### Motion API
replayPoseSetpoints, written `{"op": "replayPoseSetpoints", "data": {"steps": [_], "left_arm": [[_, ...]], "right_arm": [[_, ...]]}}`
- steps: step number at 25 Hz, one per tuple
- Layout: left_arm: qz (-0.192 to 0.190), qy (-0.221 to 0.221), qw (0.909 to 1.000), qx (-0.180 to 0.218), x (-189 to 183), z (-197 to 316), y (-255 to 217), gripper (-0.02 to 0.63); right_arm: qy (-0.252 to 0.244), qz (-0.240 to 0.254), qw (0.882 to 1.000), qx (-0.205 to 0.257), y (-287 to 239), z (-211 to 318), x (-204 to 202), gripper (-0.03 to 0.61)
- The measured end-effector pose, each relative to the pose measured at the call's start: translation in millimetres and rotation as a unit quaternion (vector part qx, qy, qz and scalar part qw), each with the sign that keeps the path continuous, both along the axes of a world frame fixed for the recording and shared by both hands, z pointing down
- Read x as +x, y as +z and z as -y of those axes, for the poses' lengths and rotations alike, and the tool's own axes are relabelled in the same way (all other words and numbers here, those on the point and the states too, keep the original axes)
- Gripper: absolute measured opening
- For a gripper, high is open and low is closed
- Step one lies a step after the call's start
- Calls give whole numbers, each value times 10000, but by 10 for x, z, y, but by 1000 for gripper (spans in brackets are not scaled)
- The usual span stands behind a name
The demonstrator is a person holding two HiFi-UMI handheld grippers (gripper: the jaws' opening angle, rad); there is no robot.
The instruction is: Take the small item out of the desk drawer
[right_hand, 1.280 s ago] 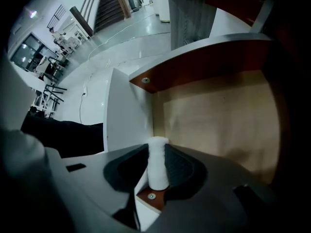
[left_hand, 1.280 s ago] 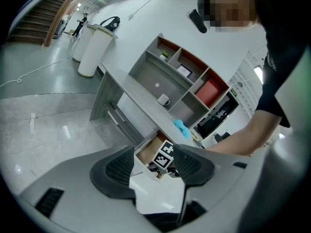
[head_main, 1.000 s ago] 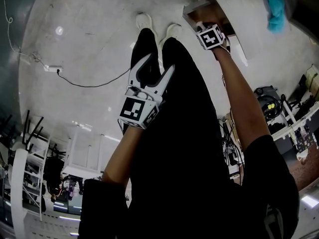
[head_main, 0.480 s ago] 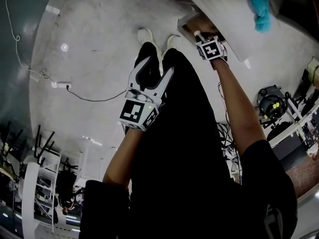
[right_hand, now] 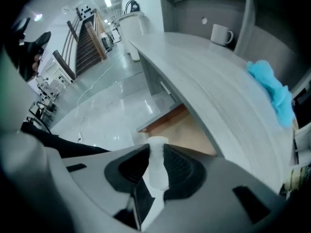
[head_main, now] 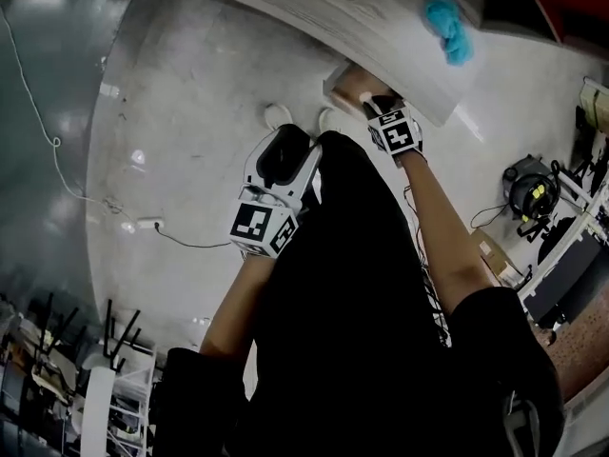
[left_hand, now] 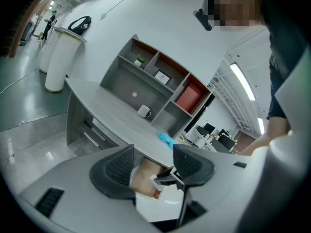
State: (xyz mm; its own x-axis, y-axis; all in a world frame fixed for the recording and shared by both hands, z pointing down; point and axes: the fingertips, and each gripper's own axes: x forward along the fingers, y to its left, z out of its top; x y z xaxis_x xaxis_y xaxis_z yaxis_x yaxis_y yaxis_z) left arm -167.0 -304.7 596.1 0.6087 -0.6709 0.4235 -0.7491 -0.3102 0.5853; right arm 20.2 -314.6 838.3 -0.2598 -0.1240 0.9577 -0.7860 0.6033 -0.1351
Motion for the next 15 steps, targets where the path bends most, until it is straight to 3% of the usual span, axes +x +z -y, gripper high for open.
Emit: {"op": "replayPoseSetpoints", "data": {"steps": [15], "left_arm": [[61,720,9956,600,-42,224,-550,227]], "right_arm": [[984,660,9854,1220,-1555,167,-32,91]]}}
